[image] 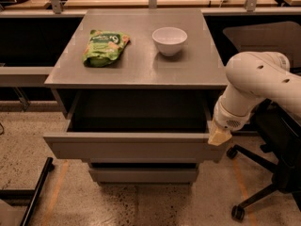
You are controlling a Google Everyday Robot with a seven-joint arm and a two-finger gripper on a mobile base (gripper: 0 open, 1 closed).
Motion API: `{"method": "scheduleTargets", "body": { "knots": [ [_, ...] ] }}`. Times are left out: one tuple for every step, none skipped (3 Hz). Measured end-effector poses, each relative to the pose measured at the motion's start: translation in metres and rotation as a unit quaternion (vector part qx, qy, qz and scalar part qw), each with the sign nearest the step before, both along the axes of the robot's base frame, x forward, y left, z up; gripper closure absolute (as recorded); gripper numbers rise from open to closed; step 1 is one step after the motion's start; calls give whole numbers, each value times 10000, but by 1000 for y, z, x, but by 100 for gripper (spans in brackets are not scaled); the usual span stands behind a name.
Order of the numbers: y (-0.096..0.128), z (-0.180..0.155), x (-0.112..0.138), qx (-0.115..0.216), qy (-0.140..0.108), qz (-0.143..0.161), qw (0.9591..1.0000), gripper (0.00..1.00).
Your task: Close top drawer
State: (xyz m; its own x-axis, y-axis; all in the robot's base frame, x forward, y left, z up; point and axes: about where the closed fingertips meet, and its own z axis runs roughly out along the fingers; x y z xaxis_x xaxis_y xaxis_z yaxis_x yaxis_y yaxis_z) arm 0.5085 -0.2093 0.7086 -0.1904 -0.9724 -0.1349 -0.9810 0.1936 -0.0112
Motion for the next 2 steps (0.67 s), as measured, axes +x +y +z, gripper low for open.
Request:
{"method": "scheduleTargets", "body": {
  "knots": [
    [2,-8,14,-53,-88,63,9999,100],
    [2,0,15,-54,-89,63,9999,100]
  ]
}}
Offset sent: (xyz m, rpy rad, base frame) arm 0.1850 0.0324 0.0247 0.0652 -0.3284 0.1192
